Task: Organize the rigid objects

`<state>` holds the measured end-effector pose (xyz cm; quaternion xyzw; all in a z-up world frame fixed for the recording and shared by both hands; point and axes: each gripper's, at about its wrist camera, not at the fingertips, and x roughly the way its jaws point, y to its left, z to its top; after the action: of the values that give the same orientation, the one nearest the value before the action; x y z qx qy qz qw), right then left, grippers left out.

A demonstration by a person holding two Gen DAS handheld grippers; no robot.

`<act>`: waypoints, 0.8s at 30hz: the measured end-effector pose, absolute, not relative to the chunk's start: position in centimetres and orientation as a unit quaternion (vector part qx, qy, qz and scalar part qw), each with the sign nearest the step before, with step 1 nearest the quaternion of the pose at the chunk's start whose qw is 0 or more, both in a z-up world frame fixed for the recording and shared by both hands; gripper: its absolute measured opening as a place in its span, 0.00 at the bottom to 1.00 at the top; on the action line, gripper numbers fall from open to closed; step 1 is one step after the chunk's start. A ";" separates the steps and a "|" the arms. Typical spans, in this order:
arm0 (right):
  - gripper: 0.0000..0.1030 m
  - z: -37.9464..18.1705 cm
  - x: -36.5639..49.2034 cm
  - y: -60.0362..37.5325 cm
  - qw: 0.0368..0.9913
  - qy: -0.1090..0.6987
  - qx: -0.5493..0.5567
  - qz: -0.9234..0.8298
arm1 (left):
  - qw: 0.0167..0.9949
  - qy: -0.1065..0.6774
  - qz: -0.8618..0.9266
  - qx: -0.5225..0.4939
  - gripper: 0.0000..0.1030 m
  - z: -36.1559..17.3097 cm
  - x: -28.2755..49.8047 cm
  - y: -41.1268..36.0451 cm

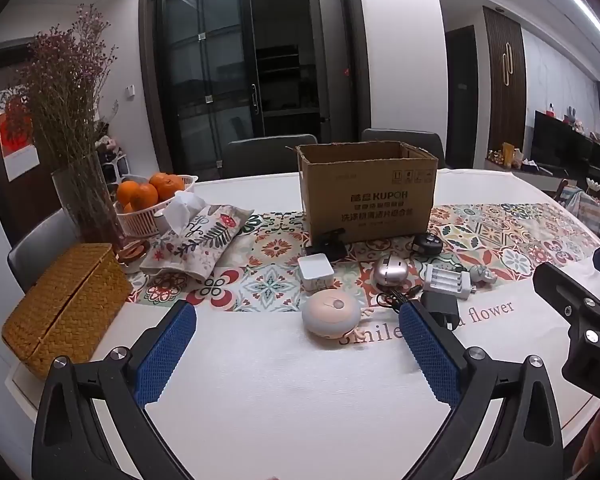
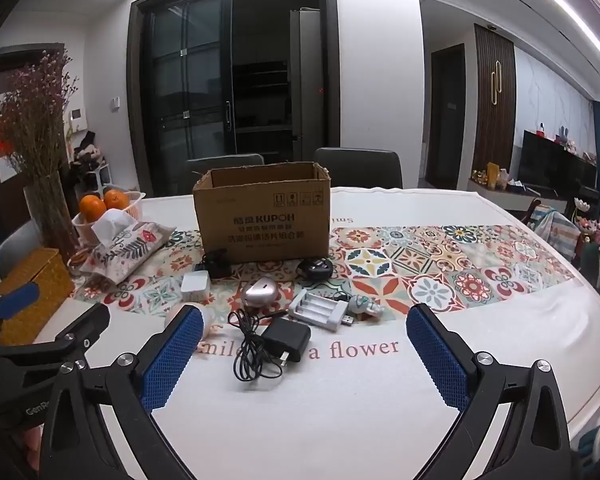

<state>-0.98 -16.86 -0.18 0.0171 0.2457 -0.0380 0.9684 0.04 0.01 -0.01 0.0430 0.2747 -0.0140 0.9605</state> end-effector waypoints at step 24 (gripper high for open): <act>1.00 -0.3 -0.8 -16.9 0.966 0.254 0.035 -0.028 | 0.962 0.268 -0.016 0.043 1.00 0.1 -0.1 -0.1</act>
<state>-0.84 -16.91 -0.29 0.0353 0.2540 -0.0280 0.9662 -0.15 -0.08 0.08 0.0425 0.2677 -0.0163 0.9624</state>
